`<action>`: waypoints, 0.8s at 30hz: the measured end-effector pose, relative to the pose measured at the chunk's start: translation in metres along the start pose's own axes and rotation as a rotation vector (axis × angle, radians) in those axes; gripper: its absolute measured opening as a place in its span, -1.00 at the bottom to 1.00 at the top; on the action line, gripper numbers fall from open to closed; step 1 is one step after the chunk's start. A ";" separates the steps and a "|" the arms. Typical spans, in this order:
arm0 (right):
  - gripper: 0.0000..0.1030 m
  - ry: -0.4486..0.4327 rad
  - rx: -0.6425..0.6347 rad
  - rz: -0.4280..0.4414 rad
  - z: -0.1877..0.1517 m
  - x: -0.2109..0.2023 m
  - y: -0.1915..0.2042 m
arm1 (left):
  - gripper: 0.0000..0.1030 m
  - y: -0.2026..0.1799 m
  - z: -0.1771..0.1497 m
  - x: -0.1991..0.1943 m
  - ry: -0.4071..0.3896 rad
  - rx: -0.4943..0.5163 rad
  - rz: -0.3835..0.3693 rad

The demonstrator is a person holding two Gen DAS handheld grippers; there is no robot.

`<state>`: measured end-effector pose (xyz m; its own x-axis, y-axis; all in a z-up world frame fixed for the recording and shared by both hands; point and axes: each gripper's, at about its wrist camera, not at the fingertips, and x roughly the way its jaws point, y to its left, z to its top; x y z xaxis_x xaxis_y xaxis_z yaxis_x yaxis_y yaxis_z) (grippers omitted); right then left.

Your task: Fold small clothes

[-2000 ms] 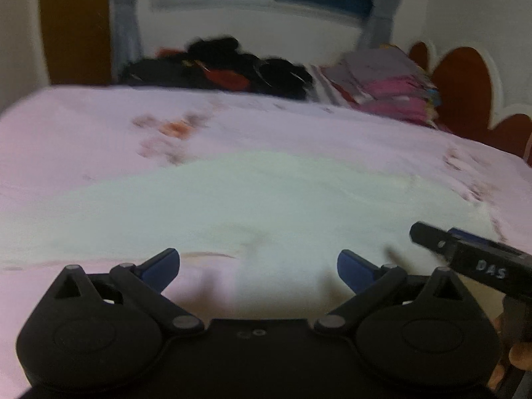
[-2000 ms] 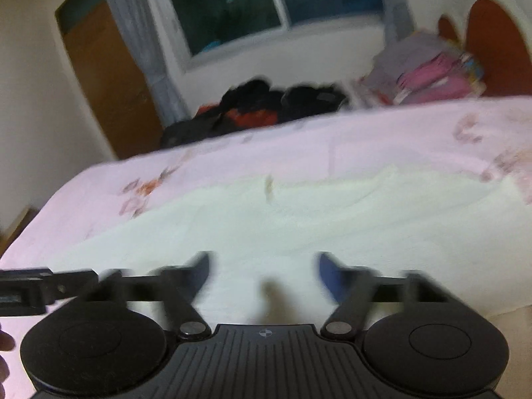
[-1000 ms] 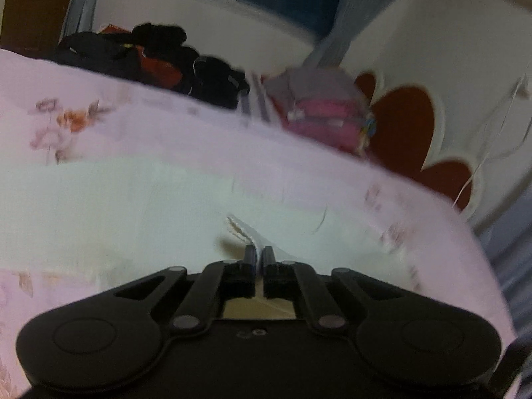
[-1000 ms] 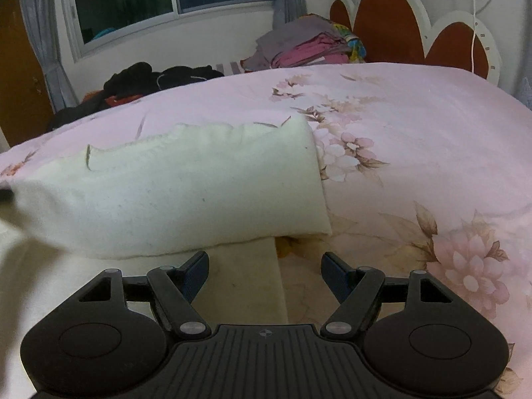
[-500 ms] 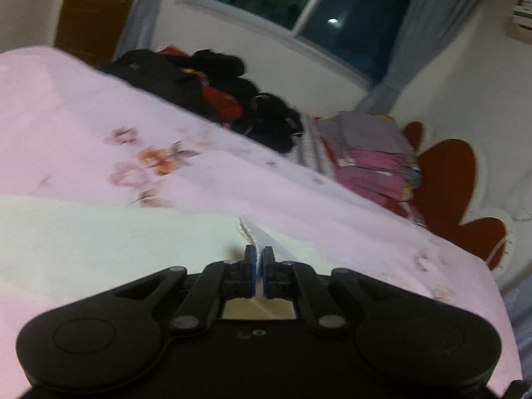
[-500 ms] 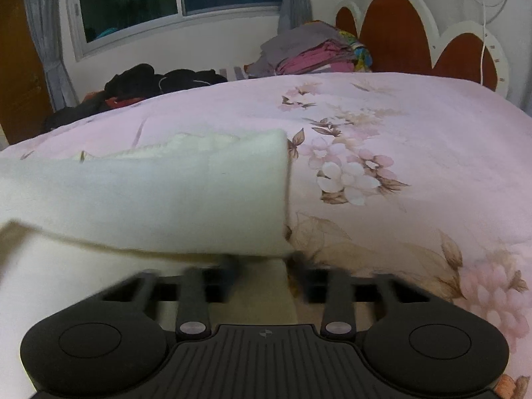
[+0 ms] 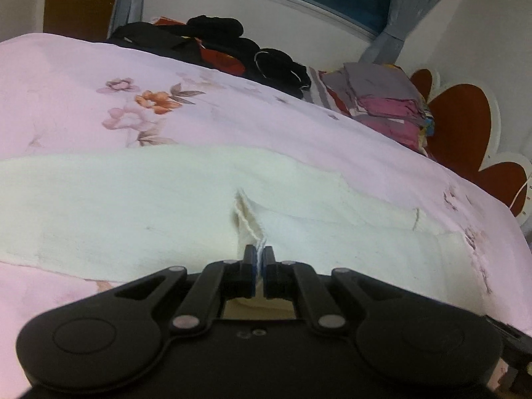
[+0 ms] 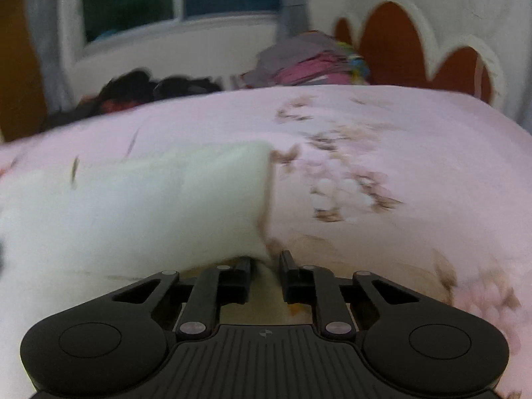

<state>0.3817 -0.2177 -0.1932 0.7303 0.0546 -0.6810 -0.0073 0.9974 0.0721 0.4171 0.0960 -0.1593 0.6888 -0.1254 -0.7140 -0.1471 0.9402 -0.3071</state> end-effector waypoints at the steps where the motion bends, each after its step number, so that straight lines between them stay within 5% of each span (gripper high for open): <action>1: -0.67 -0.019 -0.031 -0.021 0.001 0.001 0.005 | -0.93 -0.002 0.000 0.001 0.000 0.007 0.000; 7: -0.67 -0.066 -0.019 -0.027 0.008 -0.001 0.000 | -0.92 -0.004 -0.003 0.006 0.013 0.023 0.009; 16: -0.78 0.019 0.404 0.042 -0.011 0.002 -0.063 | -0.86 0.006 -0.008 0.005 0.045 -0.014 0.027; 20: -0.76 0.049 0.399 0.066 -0.006 -0.003 -0.065 | -0.83 0.014 -0.012 0.005 0.056 -0.009 0.039; 24: -0.28 0.058 0.328 0.044 -0.007 -0.026 -0.069 | -0.67 0.019 -0.010 -0.007 0.015 -0.004 0.083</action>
<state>0.3582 -0.2874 -0.1860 0.6939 0.1097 -0.7116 0.1886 0.9262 0.3266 0.4024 0.1116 -0.1659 0.6633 -0.0517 -0.7465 -0.2060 0.9465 -0.2486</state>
